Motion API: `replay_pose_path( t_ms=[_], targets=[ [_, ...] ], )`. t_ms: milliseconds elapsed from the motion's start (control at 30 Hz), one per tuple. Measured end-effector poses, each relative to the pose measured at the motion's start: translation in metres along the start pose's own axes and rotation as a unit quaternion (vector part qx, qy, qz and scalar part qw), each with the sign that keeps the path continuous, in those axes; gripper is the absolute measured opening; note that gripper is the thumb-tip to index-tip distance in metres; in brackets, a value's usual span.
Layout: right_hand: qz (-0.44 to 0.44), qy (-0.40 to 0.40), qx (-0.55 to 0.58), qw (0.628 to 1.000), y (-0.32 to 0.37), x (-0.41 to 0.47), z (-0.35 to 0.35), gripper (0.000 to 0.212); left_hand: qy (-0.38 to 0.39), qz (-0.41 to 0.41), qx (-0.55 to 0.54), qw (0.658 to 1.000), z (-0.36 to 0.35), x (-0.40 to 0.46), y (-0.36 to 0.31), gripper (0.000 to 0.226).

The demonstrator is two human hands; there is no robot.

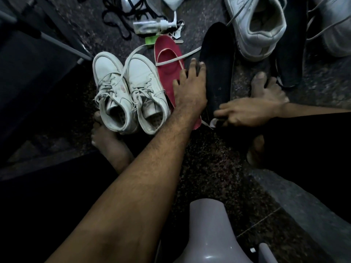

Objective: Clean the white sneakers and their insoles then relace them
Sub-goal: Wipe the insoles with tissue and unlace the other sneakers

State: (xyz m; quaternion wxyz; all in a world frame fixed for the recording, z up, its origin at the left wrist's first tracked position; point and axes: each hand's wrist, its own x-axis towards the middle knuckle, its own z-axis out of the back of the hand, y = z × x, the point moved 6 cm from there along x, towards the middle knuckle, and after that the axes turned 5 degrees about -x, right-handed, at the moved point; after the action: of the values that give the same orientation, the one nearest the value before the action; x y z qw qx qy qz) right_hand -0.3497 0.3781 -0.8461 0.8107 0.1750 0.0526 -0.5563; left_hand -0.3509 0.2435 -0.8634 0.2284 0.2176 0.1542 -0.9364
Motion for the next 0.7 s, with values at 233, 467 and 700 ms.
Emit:
replay_pose_path(
  t_ms=[233, 467, 700],
  targets=[
    [-0.266, -0.121, 0.049, 0.955, -0.064, -0.025, 0.008, 0.036, 0.005, 0.006, 0.001, 1.0, 0.001, 0.0, -0.002, 0.095],
    [-0.138, -0.063, -0.008, 0.988, -0.039, -0.003, 0.012, 0.045, 0.008, 0.009, -0.006, 1.0, 0.001, 0.001, -0.001, 0.097],
    [-0.459, -0.029, -0.043, 0.887, -0.126, 0.01, 0.045, 0.028, 0.0, 0.005, -0.011, 1.0, 0.002, 0.0, 0.0, 0.094]
  ],
)
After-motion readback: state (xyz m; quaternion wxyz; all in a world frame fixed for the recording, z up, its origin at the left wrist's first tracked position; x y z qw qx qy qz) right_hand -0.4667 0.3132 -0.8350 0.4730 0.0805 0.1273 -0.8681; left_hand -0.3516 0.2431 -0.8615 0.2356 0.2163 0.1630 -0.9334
